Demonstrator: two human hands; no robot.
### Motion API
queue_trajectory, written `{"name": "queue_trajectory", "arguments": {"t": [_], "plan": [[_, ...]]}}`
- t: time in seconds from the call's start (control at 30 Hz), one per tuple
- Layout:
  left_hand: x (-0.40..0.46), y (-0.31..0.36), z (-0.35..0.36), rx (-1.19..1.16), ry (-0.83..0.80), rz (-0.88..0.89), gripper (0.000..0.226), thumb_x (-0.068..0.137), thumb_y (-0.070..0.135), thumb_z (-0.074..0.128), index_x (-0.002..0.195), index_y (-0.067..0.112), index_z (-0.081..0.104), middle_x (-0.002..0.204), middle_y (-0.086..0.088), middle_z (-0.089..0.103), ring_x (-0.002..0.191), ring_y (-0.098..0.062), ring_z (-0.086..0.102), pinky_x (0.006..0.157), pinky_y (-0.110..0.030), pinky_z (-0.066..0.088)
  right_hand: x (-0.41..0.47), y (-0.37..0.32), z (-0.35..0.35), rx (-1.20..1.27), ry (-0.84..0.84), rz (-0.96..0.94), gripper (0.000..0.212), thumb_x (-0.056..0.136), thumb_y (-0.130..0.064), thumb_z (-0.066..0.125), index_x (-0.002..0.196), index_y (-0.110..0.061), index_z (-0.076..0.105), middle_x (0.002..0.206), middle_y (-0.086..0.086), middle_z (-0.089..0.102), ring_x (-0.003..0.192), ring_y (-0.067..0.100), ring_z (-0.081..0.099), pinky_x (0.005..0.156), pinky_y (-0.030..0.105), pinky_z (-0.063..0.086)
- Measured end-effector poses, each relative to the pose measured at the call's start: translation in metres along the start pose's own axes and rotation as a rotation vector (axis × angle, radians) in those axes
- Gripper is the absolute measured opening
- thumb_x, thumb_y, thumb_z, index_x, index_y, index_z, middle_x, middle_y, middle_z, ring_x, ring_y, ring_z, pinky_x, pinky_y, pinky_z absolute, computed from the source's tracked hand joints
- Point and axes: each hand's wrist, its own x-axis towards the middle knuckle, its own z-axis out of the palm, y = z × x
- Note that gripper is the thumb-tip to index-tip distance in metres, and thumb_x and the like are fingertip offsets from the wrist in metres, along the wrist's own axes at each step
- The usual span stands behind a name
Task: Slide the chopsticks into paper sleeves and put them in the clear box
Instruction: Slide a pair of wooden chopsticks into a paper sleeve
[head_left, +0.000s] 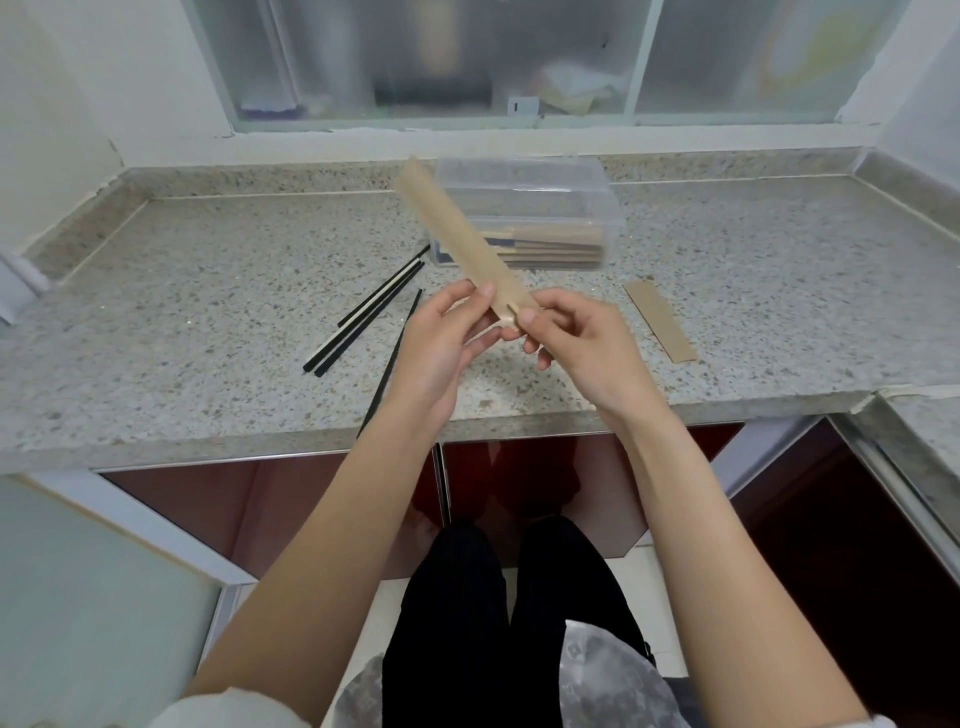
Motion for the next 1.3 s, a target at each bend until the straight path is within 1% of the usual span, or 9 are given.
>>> {"name": "queue_trajectory", "arguments": {"t": [0.1,0.23,0.43,0.5,0.67,0.9,1.0,1.17,1.3], "plan": [[0.002,-0.001,-0.005,-0.005,0.058,-0.029,0.015,0.092,0.021,0.058,0.103,0.012,0.063,0.096,-0.001,0.073,0.091,-0.012,0.069,0.078,-0.022,0.053,0.001,0.000,0.000,-0.066,0.045,0.009,0.012,0.092,-0.009,0.059,0.103,-0.010,0.063,0.073,-0.004,0.071,0.062,0.004,0.058,0.054,0.019,0.045],[0.004,-0.001,-0.006,0.053,0.111,-0.018,0.020,0.091,0.021,0.059,0.105,0.007,0.064,0.094,-0.002,0.073,0.089,-0.011,0.070,0.075,-0.020,0.053,0.002,0.001,0.001,-0.231,0.110,-0.036,0.010,0.090,-0.014,0.063,0.095,-0.022,0.062,0.074,-0.007,0.072,0.065,0.002,0.061,0.062,0.019,0.044],[0.003,-0.008,-0.001,0.217,0.198,0.142,0.025,0.089,0.019,0.062,0.106,0.000,0.062,0.082,-0.004,0.073,0.079,-0.009,0.070,0.072,-0.019,0.053,0.002,0.005,0.009,-0.489,0.241,-0.143,0.023,0.088,-0.022,0.066,0.109,-0.018,0.059,0.082,-0.008,0.071,0.068,0.003,0.061,0.068,0.018,0.045],[0.004,-0.010,-0.001,0.297,0.210,0.195,0.022,0.089,0.021,0.063,0.101,0.002,0.063,0.081,-0.004,0.074,0.081,-0.010,0.070,0.075,-0.024,0.054,0.002,0.007,0.010,-0.504,0.271,-0.185,0.018,0.087,-0.021,0.067,0.102,-0.018,0.058,0.086,-0.007,0.068,0.069,0.008,0.061,0.066,0.021,0.047],[0.005,-0.013,0.000,0.426,0.223,0.265,0.018,0.090,0.023,0.062,0.096,0.006,0.063,0.078,-0.004,0.074,0.080,-0.009,0.070,0.081,-0.031,0.056,0.002,0.010,0.011,-0.540,0.328,-0.250,0.015,0.084,-0.018,0.069,0.089,-0.016,0.055,0.077,-0.007,0.061,0.069,0.009,0.060,0.062,0.024,0.048],[0.005,-0.016,0.001,0.281,0.201,0.227,0.008,0.090,0.018,0.062,0.096,0.013,0.059,0.078,-0.001,0.073,0.079,-0.011,0.071,0.070,-0.021,0.053,0.000,0.010,0.014,-0.512,0.336,-0.298,0.019,0.083,-0.014,0.071,0.087,-0.021,0.054,0.079,-0.008,0.062,0.074,0.005,0.059,0.064,0.020,0.049],[0.005,-0.017,0.001,0.261,0.176,0.200,0.022,0.088,0.022,0.064,0.107,0.010,0.060,0.081,-0.003,0.074,0.083,-0.014,0.071,0.073,-0.024,0.054,0.000,0.010,0.014,-0.530,0.342,-0.310,0.017,0.080,-0.011,0.072,0.088,-0.016,0.058,0.078,-0.006,0.063,0.073,0.007,0.059,0.066,0.020,0.049],[-0.001,-0.018,0.000,0.197,0.149,0.101,0.011,0.087,0.020,0.066,0.093,0.012,0.068,0.080,-0.001,0.074,0.084,-0.012,0.071,0.071,-0.020,0.054,-0.001,0.012,0.016,-0.601,0.339,-0.359,0.016,0.079,-0.009,0.073,0.086,-0.013,0.059,0.075,-0.009,0.062,0.071,0.005,0.060,0.067,0.020,0.050],[-0.002,-0.019,-0.007,0.139,0.082,0.030,0.012,0.085,0.021,0.066,0.095,0.014,0.070,0.089,0.001,0.074,0.090,-0.012,0.070,0.074,-0.020,0.054,0.000,0.013,0.011,-0.405,0.279,-0.199,0.017,0.079,-0.014,0.075,0.085,-0.019,0.059,0.075,-0.005,0.066,0.070,0.011,0.065,0.066,0.028,0.054]]}}
